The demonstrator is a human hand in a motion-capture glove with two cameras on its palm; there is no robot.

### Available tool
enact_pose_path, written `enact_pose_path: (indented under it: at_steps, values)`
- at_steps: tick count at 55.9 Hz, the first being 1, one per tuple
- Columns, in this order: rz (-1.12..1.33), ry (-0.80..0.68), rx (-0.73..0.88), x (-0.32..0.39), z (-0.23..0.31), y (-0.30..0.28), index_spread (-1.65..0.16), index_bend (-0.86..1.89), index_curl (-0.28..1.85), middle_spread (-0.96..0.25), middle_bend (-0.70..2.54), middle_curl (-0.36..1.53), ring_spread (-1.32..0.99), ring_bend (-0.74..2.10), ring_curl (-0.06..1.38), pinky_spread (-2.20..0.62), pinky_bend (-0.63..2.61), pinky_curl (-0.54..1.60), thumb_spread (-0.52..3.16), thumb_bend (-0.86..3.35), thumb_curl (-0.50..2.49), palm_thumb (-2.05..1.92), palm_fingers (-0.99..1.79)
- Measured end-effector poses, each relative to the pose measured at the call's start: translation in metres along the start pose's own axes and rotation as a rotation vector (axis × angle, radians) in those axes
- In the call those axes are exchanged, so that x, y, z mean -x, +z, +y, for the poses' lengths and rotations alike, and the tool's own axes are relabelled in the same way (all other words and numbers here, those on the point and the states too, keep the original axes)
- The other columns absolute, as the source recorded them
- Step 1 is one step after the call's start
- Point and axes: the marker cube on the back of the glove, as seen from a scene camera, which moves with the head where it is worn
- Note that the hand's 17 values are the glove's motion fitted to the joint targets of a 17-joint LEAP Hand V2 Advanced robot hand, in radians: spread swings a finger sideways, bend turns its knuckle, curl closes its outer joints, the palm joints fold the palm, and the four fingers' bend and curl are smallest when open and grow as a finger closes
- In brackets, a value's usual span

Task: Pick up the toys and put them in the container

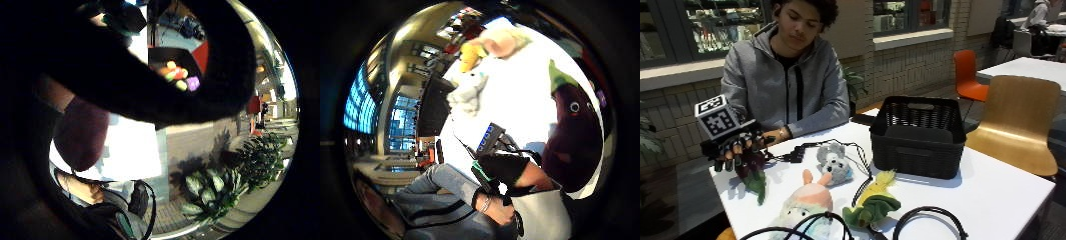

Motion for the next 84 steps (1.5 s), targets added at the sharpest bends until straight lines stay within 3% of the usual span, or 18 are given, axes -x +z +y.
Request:
enact_pose_path:
  at_steps: [21,26,34,43,54,59,63,68,72,76,81,84]
  values:
    - [0.084,0.070,0.142,-0.013,-0.002,0.059,-0.29,0.04,0.13,0.00,0.11,0.27,-0.05,0.40,0.22,0.05,1.15,0.42,1.07,-0.02,0.32,0.00,-0.18]
    - [0.077,0.089,0.086,-0.009,-0.009,0.058,-0.30,0.05,0.12,0.01,0.10,0.24,-0.06,0.55,0.26,0.02,1.24,0.44,1.18,0.04,0.34,0.11,-0.11]
    - [0.120,0.094,0.029,-0.002,-0.011,0.058,-0.32,0.15,0.12,0.01,0.10,0.20,-0.13,0.97,0.37,-0.21,1.38,0.45,1.43,0.23,0.41,0.39,0.27]
    - [0.161,0.050,-0.034,0.006,-0.017,0.056,-0.31,0.22,0.19,-0.01,0.21,0.22,-0.21,1.11,0.43,-0.32,1.32,0.44,1.53,0.39,0.51,0.64,0.53]
    - [0.161,0.018,-0.106,0.012,-0.018,0.045,-0.30,0.35,0.28,-0.08,0.32,0.29,-0.29,1.08,0.45,-0.36,1.17,0.42,1.29,0.36,0.66,0.75,0.72]
    - [0.146,-0.063,-0.241,0.012,-0.038,0.030,-0.31,0.42,0.32,-0.12,0.40,0.33,-0.32,1.08,0.46,-0.38,1.11,0.41,1.16,0.34,0.73,0.76,0.83]
    - [0.109,0.043,-0.153,0.021,-0.030,0.018,-0.31,0.46,0.35,-0.15,0.47,0.37,-0.34,1.09,0.47,-0.38,1.07,0.42,1.06,0.31,0.78,0.75,0.89]
    - [0.107,-0.047,-0.152,0.034,-0.020,0.003,-0.31,0.50,0.40,-0.18,0.52,0.41,-0.35,1.10,0.49,-0.39,1.04,0.43,0.95,0.29,0.85,0.74,0.91]
    - [0.087,-0.077,-0.146,0.061,-0.023,-0.014,-0.31,0.52,0.43,-0.20,0.56,0.44,-0.36,1.11,0.51,-0.40,1.03,0.44,0.87,0.28,0.90,0.73,0.91]
    - [0.048,-0.075,-0.303,0.102,-0.031,-0.024,-0.31,0.54,0.45,-0.22,0.58,0.47,-0.36,1.12,0.52,-0.40,1.03,0.45,0.80,0.27,0.94,0.73,0.90]
    - [0.031,-0.137,-0.284,0.148,-0.017,-0.031,-0.31,0.54,0.48,-0.24,0.59,0.50,-0.36,1.12,0.54,-0.41,1.04,0.46,0.73,0.26,0.99,0.73,0.89]
    - [0.041,-0.270,-0.297,0.183,-0.016,-0.037,-0.31,0.55,0.50,-0.25,0.60,0.52,-0.36,1.13,0.54,-0.41,1.04,0.47,0.69,0.26,1.02,0.72,0.88]
